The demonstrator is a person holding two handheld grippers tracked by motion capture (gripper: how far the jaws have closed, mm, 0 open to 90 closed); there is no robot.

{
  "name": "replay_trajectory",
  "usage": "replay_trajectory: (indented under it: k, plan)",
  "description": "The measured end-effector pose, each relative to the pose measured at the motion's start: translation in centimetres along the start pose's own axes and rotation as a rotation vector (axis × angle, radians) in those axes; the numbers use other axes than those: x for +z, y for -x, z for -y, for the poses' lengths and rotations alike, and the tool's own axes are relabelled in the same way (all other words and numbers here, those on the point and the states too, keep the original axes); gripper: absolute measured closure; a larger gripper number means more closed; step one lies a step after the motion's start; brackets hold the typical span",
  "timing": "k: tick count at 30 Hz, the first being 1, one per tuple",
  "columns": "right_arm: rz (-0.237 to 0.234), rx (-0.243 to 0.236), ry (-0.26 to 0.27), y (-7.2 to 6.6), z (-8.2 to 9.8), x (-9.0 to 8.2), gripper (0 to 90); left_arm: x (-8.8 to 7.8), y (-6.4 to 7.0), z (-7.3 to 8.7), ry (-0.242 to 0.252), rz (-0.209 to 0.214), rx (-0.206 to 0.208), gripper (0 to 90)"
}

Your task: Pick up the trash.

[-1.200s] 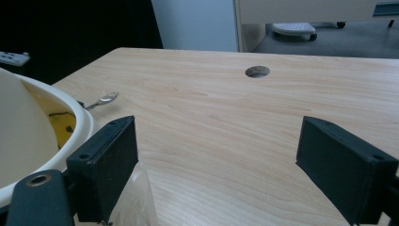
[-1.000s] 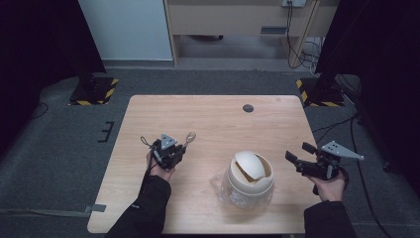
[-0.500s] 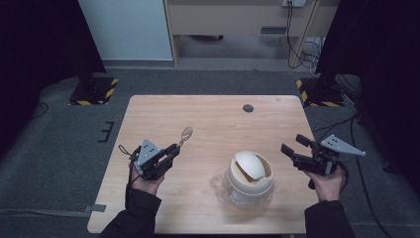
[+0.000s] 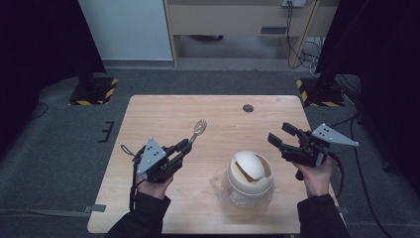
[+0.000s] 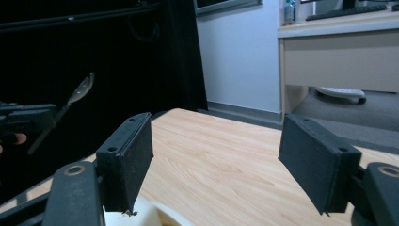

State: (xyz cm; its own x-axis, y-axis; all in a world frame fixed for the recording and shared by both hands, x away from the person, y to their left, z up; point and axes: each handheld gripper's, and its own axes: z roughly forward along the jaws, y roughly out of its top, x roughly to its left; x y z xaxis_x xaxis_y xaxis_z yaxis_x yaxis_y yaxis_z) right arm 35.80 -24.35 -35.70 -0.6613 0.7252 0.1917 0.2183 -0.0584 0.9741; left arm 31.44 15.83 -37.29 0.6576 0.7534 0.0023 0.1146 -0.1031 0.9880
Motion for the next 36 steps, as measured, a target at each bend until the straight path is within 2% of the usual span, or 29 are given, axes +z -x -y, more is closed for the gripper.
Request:
replay_trajectory:
  k: [5,7,11,12,13,16,19,22,26,31,32,34,36]
  plan:
    - [-0.039,-0.007,0.007,-1.5,-1.0,0.9,29.1,1.0,1.5,-0.9,0.031,0.042,0.007,78.7]
    - [-0.042,-0.009,0.008,-1.7,-1.1,1.0,29.5,1.3,1.9,-1.1,0.038,0.052,0.010,78.7]
    - [-0.089,-0.011,0.009,-3.0,-1.7,1.8,32.4,2.4,3.6,-1.6,0.046,0.085,0.049,78.7]
    - [-0.097,-0.012,0.010,-3.2,-1.7,1.9,33.2,2.4,3.6,-1.6,0.046,0.085,0.049,78.7]
    - [-0.110,-0.008,0.013,-3.4,-1.8,2.1,34.1,2.9,4.3,-1.8,0.051,0.102,0.057,78.7]
    - [-0.134,-0.009,0.006,-4.0,-1.8,2.3,36.1,3.6,5.4,-2.0,0.052,0.126,0.073,78.7]
    - [-0.156,-0.008,0.000,-4.5,-1.9,2.6,38.2,4.0,6.0,-2.1,0.051,0.141,0.081,78.7]
    - [-0.186,0.024,0.004,-4.6,-1.9,2.7,41.2,4.4,6.4,-2.2,0.052,0.151,0.081,78.7]
    - [-0.201,0.036,0.000,-4.7,-1.8,2.9,43.7,4.6,6.8,-2.3,0.054,0.160,0.088,78.7]
    - [-0.217,0.048,-0.021,-4.9,-1.6,3.1,51.9,4.8,7.3,-2.2,0.060,0.171,0.088,78.7]
    - [-0.236,0.072,-0.030,-4.9,-1.6,3.2,58.1,4.8,7.4,-2.2,0.057,0.177,0.082,78.7]
    - [-0.242,0.077,-0.033,-5.0,-1.6,3.2,61.3,4.8,7.4,-2.2,0.056,0.178,0.080,78.6]
    - [-0.268,0.107,-0.044,-5.0,-1.5,3.3,76.7,4.8,7.4,-2.2,0.053,0.178,0.073,78.8]
